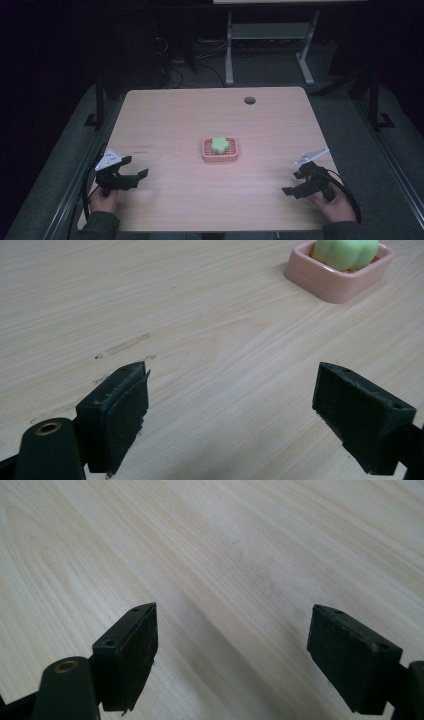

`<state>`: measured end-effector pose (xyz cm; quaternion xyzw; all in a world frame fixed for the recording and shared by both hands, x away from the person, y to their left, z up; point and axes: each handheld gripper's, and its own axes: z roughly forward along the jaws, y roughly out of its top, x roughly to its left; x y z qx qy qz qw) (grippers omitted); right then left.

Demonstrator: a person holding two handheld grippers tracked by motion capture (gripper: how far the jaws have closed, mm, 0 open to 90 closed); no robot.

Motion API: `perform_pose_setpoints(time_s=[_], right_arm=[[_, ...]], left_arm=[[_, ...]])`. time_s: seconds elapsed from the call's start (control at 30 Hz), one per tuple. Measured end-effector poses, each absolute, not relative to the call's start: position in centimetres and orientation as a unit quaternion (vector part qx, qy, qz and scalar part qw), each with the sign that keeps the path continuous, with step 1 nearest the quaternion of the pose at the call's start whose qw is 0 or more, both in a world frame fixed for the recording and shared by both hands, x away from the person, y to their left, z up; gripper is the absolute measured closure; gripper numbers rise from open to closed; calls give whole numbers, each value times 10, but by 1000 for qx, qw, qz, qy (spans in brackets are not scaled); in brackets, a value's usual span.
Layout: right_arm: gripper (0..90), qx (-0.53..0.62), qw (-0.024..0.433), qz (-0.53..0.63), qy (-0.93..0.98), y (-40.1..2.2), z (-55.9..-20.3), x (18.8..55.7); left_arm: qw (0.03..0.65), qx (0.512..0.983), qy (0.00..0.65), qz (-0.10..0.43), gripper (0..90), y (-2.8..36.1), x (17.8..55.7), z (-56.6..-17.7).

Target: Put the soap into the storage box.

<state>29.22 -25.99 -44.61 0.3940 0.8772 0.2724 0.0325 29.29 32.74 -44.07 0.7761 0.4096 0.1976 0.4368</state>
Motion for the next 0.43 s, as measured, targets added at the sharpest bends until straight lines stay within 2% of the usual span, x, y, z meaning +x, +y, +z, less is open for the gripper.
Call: perform_pose_setpoints(time_s=[0.43], right_arm=[[178, 403, 50, 284, 868, -270, -449, 276]], left_arm=[[437, 777, 408, 196, 144, 324, 295, -441]])
